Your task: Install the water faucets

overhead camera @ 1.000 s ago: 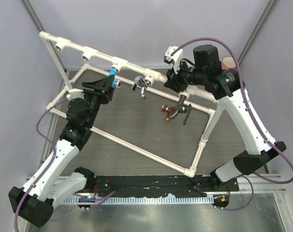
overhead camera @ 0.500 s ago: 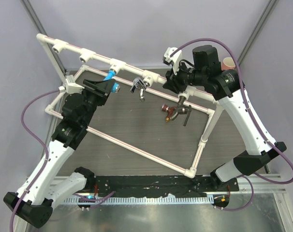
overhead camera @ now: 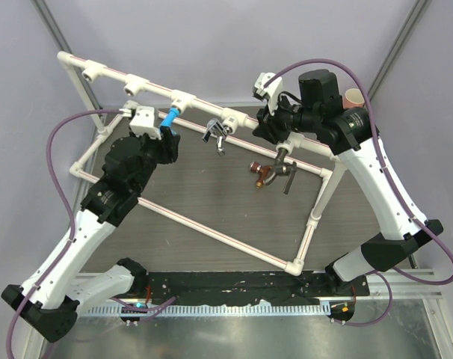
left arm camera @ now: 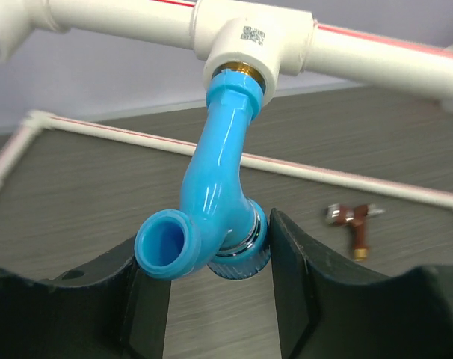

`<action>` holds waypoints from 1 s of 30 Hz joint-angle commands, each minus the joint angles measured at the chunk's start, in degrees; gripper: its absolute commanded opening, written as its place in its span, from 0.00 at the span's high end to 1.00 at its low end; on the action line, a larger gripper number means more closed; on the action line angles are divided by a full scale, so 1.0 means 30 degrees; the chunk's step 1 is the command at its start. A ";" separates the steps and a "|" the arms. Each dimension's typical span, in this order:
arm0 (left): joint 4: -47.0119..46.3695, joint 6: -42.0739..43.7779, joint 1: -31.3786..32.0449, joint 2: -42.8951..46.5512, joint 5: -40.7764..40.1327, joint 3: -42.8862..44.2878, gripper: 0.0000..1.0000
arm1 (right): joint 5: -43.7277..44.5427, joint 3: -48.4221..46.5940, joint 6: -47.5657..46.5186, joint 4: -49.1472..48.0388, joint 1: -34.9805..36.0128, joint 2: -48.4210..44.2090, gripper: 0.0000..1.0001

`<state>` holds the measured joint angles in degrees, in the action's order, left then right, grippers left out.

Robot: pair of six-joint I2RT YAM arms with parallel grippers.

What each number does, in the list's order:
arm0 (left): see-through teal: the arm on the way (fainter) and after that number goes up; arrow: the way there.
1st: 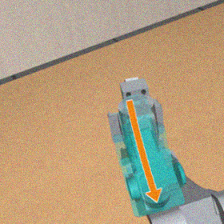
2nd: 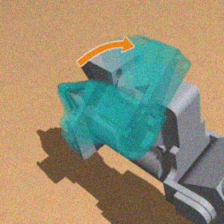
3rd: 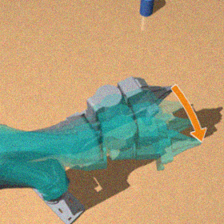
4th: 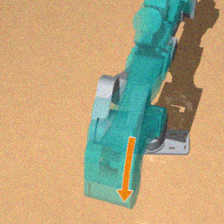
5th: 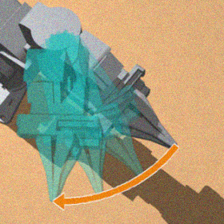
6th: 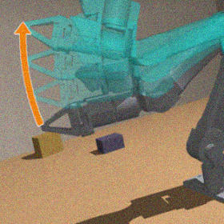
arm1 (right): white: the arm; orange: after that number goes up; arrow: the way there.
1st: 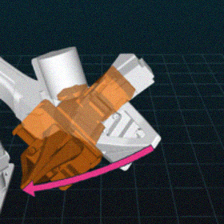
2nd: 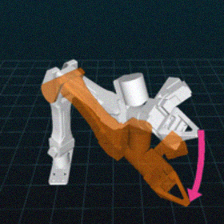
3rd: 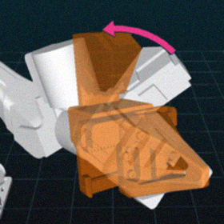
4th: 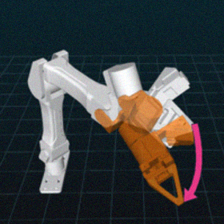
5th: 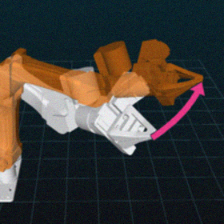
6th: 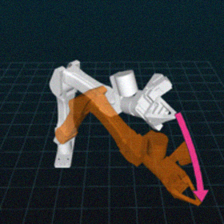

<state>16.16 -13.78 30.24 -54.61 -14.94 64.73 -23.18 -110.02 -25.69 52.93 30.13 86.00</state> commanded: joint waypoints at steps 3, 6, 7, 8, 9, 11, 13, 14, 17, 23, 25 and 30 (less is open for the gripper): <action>0.0238 1.6450 0.4096 -0.0107 -0.5854 0.0779 0.97 | -0.0535 0.0491 0.0449 0.0053 0.0123 0.0573 0.99; -0.0025 1.9673 0.5474 -0.0516 -0.8022 0.0486 0.97 | -0.0535 0.0491 0.0449 0.0053 0.0123 0.0573 0.99; -0.0113 2.0348 0.5767 -0.0663 -0.8550 0.0368 0.97 | -0.0535 0.0491 0.0420 0.0053 0.0123 0.0573 0.99; -0.0491 2.1863 0.6205 -0.0896 -0.9512 0.0251 0.97 | -0.0506 0.0491 0.0420 0.0053 0.0123 0.0544 0.99; -0.0756 2.2546 0.6354 -0.1014 -0.9928 -0.0127 0.97 | -0.0477 0.0491 0.0449 0.0053 0.0152 0.0573 0.99; -0.1660 2.3864 0.6501 -0.1248 -1.0922 -0.0568 0.97 | -0.0506 0.0490 0.0449 0.0053 0.0123 0.0573 0.99; -0.2308 2.5272 0.6502 -0.1308 -1.1279 -0.1155 0.97 | -0.0506 0.0491 0.0449 0.0053 0.0123 0.0602 0.99; -0.2747 2.5538 0.6502 -0.1222 -1.1309 -0.1447 0.97 | -0.0535 0.0462 0.0449 0.0053 0.0123 0.0631 0.99; -0.3189 2.6126 0.6502 -0.0958 -1.1076 -0.1974 0.84 | -0.0535 0.0461 0.0449 0.0082 0.0152 0.0632 0.99; -0.3572 2.3615 0.6502 0.0330 -1.0256 -0.1776 0.20 | -0.0477 0.0403 0.0478 0.0082 0.0152 0.0602 0.99; -0.3397 2.0002 0.6531 0.1089 -0.9818 -0.1189 0.15 | -0.0477 0.0432 0.0449 0.0083 0.0152 0.0660 0.99; -0.1903 1.1695 0.6473 0.3024 -0.8031 0.0776 0.06 | -0.0476 0.0461 0.0478 0.0082 0.0152 0.0749 0.99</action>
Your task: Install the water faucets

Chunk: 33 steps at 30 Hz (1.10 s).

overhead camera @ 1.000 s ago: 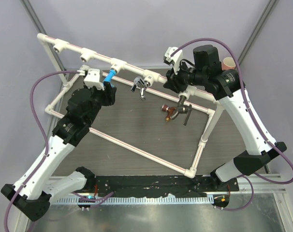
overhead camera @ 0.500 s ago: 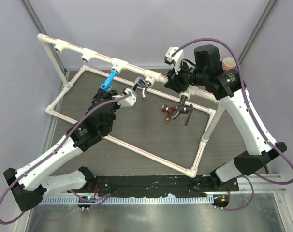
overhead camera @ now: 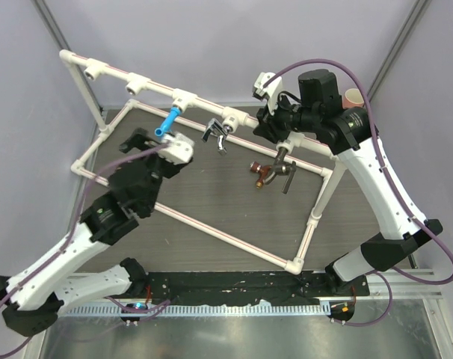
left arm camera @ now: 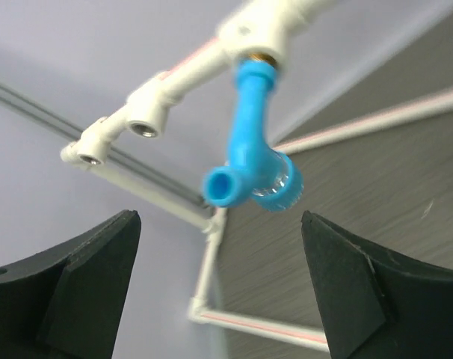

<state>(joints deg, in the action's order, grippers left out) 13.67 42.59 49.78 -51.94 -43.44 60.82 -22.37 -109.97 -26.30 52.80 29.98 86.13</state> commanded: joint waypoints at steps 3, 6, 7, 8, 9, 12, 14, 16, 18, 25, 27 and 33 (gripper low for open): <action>-0.1013 -1.1199 -0.0069 0.2987 0.1532 0.2344 0.04 | -0.0805 0.0417 0.0653 0.0097 0.0203 0.0763 0.99; -0.0954 -1.4852 -0.0128 0.3252 0.0858 0.2316 0.03 | -0.0834 0.0447 0.0711 0.0126 0.0232 0.0793 0.99; -0.0954 -1.5624 -0.0186 0.3281 0.0741 0.2287 0.03 | -0.0834 0.0447 0.0683 0.0126 0.0203 0.0764 0.99; -0.0925 -1.6357 -0.0361 0.3310 0.0363 0.2228 0.03 | -0.0834 0.0418 0.0711 0.0126 0.0203 0.0764 0.99; -0.0982 -1.7930 -0.0479 0.3310 0.0330 0.2170 0.03 | -0.0834 0.0417 0.0683 0.0126 0.0203 0.0793 0.99; -0.1070 -2.0428 -0.1443 0.3485 0.0678 0.1790 0.03 | -0.0834 0.0417 0.0712 0.0126 0.0174 0.0764 0.99; -0.1189 -2.2830 -0.2789 0.3661 0.1469 0.1264 0.03 | -0.0863 0.0417 0.0711 0.0126 0.0203 0.0764 0.99; -0.0984 -2.5748 -0.4656 0.3924 0.3019 0.0940 0.03 | -0.0863 0.0418 0.0683 0.0126 0.0204 0.0735 0.99; -0.0895 -2.8012 -0.6068 0.4071 0.4365 0.0326 0.04 | -0.0863 0.0446 0.0682 0.0126 0.0261 0.0705 0.99; -0.3375 -3.6776 -1.0698 0.3371 1.1247 -0.2396 0.07 | -0.0805 0.0535 0.0595 0.0126 0.0232 0.0676 0.99; -0.4173 -3.7399 -1.1113 0.3194 1.1812 -0.2693 0.07 | -0.0776 0.0535 0.0594 0.0126 0.0232 0.0675 0.99; -0.4469 -3.4454 -1.1232 0.2784 1.2721 -0.2082 0.10 | -0.0775 0.0593 0.0507 0.0097 0.0232 0.0646 0.99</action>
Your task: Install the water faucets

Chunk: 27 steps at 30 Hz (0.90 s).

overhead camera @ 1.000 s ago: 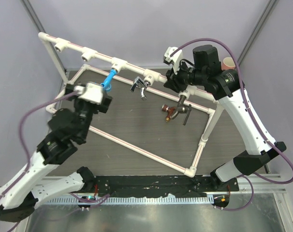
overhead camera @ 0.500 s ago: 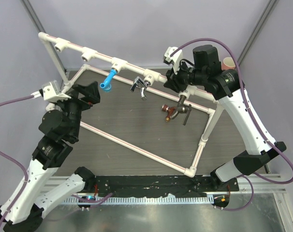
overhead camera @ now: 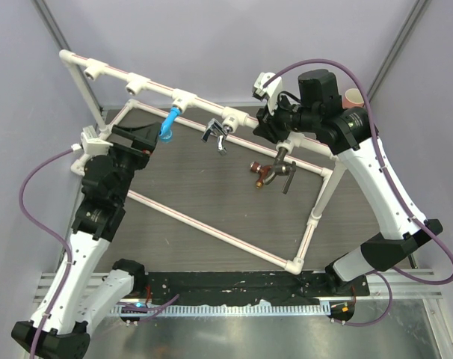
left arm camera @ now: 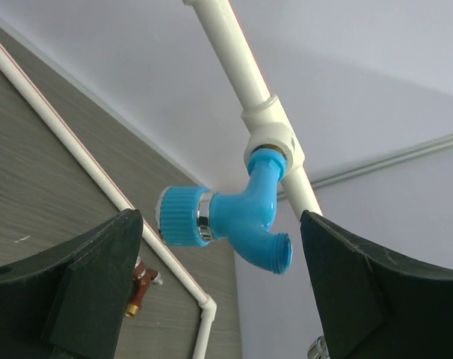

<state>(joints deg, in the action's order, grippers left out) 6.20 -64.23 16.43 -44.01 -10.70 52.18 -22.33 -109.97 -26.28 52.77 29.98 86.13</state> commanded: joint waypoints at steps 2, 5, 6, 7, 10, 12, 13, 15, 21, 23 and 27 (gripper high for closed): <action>-0.0810 0.2768 -0.0114 -0.0385 0.2129 0.1821 0.10 | -0.0819 0.0593 0.0528 0.0104 0.0232 0.0734 0.99; 0.0539 0.5904 -0.0114 -0.0973 0.2716 0.2906 0.10 | -0.0849 0.0564 0.0529 0.0104 0.0232 0.0793 0.99; 0.0658 0.6723 -0.0114 -0.1381 0.3007 0.3082 0.10 | -0.0849 0.0535 0.0558 0.0104 0.0232 0.0793 0.99; 0.0920 0.8007 -0.0114 -0.1501 0.3213 0.3374 0.11 | -0.0849 0.0535 0.0587 0.0075 0.0261 0.0735 0.99; 0.1244 1.0906 -0.0114 -0.2291 0.4378 0.4047 0.16 | -0.0820 0.0535 0.0587 0.0104 0.0262 0.0734 0.99; 0.2059 1.2203 -0.0085 -0.2673 0.4416 0.4459 0.21 | -0.0819 0.0535 0.0616 0.0075 0.0261 0.0734 0.99; 0.2326 1.3573 -0.0056 -0.3022 0.4271 0.4838 0.24 | -0.0819 0.0535 0.0616 0.0104 0.0233 0.0705 0.99; 0.2824 1.4869 0.0119 -0.3171 0.4124 0.5162 0.27 | -0.0819 0.0505 0.0616 0.0104 0.0232 0.0705 0.99; 0.2973 1.9792 0.1493 -0.3436 0.3481 0.5019 0.39 | -0.0849 0.0476 0.0675 0.0104 0.0262 0.0793 0.99; 0.3061 2.1224 0.2051 -0.3523 0.2604 0.4901 0.41 | -0.0819 0.0476 0.0675 0.0104 0.0291 0.0764 0.99; 0.3032 2.4216 0.3955 -0.3845 0.0173 0.4725 0.56 | -0.0761 0.0476 0.0675 0.0104 0.0291 0.0734 0.99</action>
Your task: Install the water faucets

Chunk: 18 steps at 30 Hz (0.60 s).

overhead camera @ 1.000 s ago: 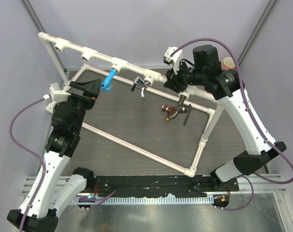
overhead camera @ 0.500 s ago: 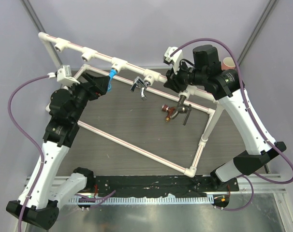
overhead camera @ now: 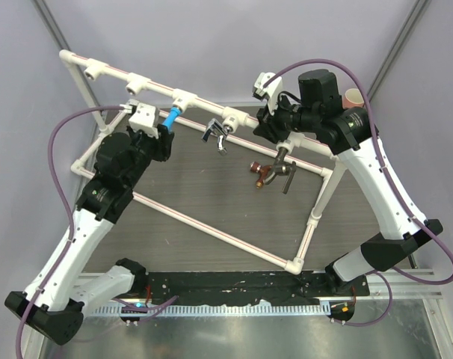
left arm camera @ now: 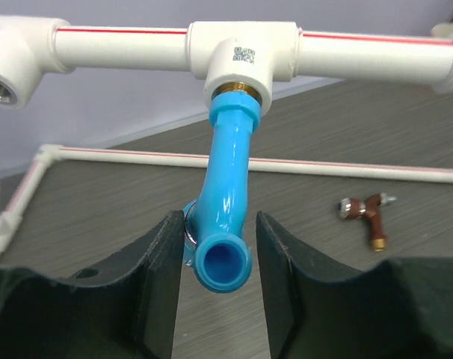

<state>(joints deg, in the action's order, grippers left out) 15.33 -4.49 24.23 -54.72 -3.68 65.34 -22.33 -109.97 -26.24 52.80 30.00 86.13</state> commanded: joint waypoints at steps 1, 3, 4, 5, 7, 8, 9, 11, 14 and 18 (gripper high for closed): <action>-0.0013 0.4832 0.1647 -0.0334 -0.2548 0.0339 0.57 | -0.0761 0.0476 0.0631 0.0097 0.0284 0.0763 0.99; -0.0217 0.6438 0.2322 -0.0481 -0.3603 0.0281 0.65 | -0.0761 0.0505 0.0660 0.0097 0.0284 0.0705 0.99; -0.0363 0.7028 0.2498 -0.0539 -0.4012 0.0251 0.69 | -0.0761 0.0505 0.0631 0.0097 0.0313 0.0734 0.99; -0.0539 0.7585 0.2877 -0.0569 -0.4278 0.0164 0.73 | -0.0761 0.0505 0.0631 0.0097 0.0255 0.0705 0.99; -0.0803 0.9460 0.3406 -0.0598 -0.5331 0.0017 0.87 | -0.0761 0.0476 0.0631 0.0097 0.0284 0.0705 0.99; -0.1210 1.0075 0.3930 -0.0598 -0.5741 -0.0216 0.92 | -0.0761 0.0505 0.0602 0.0068 0.0284 0.0734 0.99; -0.1388 1.1444 0.4226 -0.0656 -0.6499 -0.0305 1.00 | -0.0761 0.0505 0.0602 0.0097 0.0284 0.0705 0.99; -0.1681 1.2769 0.5043 -0.0774 -0.7235 -0.0451 1.00 | -0.0761 0.0505 0.0573 0.0097 0.0283 0.0705 0.99; -0.2121 1.5669 0.6159 -0.1066 -0.8467 -0.0831 1.00 | -0.0761 0.0534 0.0602 0.0097 0.0284 0.0734 0.99; -0.3789 2.0179 0.7537 -0.1652 -1.0808 -0.2032 1.00 | -0.0790 0.0534 0.0544 0.0097 0.0284 0.0734 0.99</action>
<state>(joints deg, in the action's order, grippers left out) 9.28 37.12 41.54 -57.54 -32.58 62.61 -22.22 -110.00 -26.46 53.12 29.93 86.11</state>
